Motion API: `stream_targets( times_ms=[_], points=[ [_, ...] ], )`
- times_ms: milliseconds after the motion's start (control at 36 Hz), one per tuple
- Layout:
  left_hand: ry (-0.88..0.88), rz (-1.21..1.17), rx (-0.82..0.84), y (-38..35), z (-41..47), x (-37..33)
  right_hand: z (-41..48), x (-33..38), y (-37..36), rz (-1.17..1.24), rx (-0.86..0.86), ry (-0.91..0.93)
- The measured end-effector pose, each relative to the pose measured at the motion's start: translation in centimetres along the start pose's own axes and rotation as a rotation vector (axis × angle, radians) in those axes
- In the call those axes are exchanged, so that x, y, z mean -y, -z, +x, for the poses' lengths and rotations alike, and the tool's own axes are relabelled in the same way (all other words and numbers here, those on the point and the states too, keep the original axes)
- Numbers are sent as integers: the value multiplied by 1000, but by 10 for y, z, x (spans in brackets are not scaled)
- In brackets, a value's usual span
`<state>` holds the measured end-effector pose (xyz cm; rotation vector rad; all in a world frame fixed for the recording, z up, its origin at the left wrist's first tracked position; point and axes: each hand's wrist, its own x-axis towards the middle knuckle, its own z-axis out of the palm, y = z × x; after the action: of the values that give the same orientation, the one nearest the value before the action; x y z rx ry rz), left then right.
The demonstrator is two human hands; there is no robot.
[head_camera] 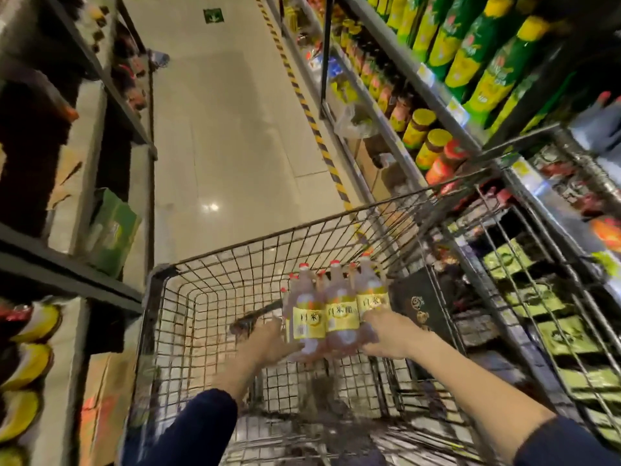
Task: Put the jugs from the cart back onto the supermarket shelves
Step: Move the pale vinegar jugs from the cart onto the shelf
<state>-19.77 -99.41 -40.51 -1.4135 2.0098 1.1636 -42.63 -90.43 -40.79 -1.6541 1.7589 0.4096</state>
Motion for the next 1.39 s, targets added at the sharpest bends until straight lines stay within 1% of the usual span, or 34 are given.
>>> stream_targets(
  times_ms=[83, 167, 250, 278, 361, 417, 528, 639, 778, 833, 917, 1028, 1167, 1306, 1389],
  points=[
    [43, -93, -13, -7, 19, -7, 18, -11, -4, -2, 22, 21],
    [118, -177, -1, -16, 37, -10, 36, -23, -9, 46, 33, 43],
    [146, -358, -12, -33, 60, -1, 44, -28, -9, 77, 42, 60],
    [165, -394, -21, -46, 77, 12, 47, -30, -9, 85, 45, 60],
    [172, -430, -39, -118, 159, 84, 57, -37, -14, 136, 39, 72],
    [234, -467, -50, -151, 193, 112, 62, -41, -17, 176, 40, 72],
    [270, -566, -90, -155, 184, 92, 72, -48, -21, 195, 30, 73],
    [328, -612, -99, -134, 168, 67, 77, -51, -26, 255, 29, 62],
    [279, -575, -84, -84, 125, 26, 82, -46, -29, 313, 46, 23],
    [287, -608, -67, -71, 117, 19, 84, -43, -32, 373, 42, 0],
    [297, -711, 16, -57, 106, 14, 85, -38, -35, 514, 26, -68],
    [277, -792, 67, -50, 87, 16, 88, -31, -43, 632, 5, -199],
    [258, -872, 118, -51, 59, 24, 89, -25, -48, 693, -18, -332],
    [274, -1000, 157, -51, 38, 38, 100, -16, -58, 728, -98, -514],
    [270, -1041, 162, -50, 28, 45, 105, -7, -63, 763, -134, -558]
  ],
)
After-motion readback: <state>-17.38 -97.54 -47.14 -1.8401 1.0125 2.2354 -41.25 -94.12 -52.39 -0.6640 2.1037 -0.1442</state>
